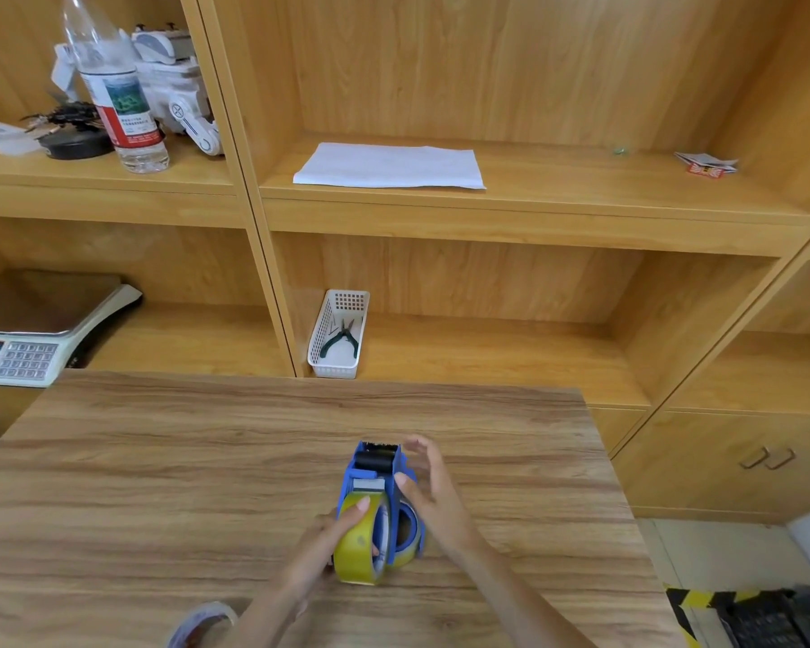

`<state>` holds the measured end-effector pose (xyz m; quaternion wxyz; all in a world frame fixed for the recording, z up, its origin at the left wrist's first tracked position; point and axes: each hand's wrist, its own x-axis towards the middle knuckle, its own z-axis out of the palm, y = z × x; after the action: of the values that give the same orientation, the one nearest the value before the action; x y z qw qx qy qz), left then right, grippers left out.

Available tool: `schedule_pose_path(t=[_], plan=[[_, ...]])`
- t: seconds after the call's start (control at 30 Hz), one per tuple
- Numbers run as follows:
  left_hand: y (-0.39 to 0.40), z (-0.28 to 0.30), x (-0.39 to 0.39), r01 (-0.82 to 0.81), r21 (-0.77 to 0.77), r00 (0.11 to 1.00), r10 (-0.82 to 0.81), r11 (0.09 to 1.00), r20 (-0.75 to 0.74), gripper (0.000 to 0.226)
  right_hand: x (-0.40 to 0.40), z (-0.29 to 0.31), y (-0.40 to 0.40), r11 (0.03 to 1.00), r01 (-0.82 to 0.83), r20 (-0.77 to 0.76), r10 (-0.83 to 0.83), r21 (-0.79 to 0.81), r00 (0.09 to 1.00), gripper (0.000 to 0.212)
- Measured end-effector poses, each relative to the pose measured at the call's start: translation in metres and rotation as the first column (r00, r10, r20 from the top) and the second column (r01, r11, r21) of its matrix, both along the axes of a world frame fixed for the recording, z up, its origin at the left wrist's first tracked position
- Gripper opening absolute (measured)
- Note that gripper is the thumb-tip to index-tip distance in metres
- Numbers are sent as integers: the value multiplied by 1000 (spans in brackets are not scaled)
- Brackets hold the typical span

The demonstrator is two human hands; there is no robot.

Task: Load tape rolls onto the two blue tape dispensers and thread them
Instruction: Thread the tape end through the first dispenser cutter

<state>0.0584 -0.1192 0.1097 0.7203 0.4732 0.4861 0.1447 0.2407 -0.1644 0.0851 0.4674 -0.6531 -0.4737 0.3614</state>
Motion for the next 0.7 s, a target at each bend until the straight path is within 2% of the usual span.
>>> schedule_pose_path(t=[0.07,0.13,0.2,0.37,0.47,0.5,0.57,0.7], plan=[[-1,-1,-1,-4,5,1000,4,1000,-11,47,4,1,1,994,-27,267,-3,109,964,27],[-1,2,-1,3,18,1000,-3,1000,-22,48,4,6,1,992,-61,526,-6,109,850,17],[-1,1,-1,9,20,999,-8,1000,-34,51,2,10,2,994,-41,697,-44,105,716,15],[-2,2,2,13,21,997,-11,1000,-82,49,-4,23,8,1000,-10,835,-8,16,550,25],[-3,-3,1,-4,49,994,9,999,-108,50,-13,31,11,999,9,882,36,-46,471,17],[-3,-4,1,-11,51,993,17,999,-117,53,-16,33,12,998,16,883,50,-64,467,13],[-4,-5,2,-15,39,992,20,999,-126,56,-20,36,15,991,33,877,98,-129,470,20],[-8,-1,8,29,49,994,-24,998,-106,50,-23,40,18,956,109,848,184,-272,498,24]])
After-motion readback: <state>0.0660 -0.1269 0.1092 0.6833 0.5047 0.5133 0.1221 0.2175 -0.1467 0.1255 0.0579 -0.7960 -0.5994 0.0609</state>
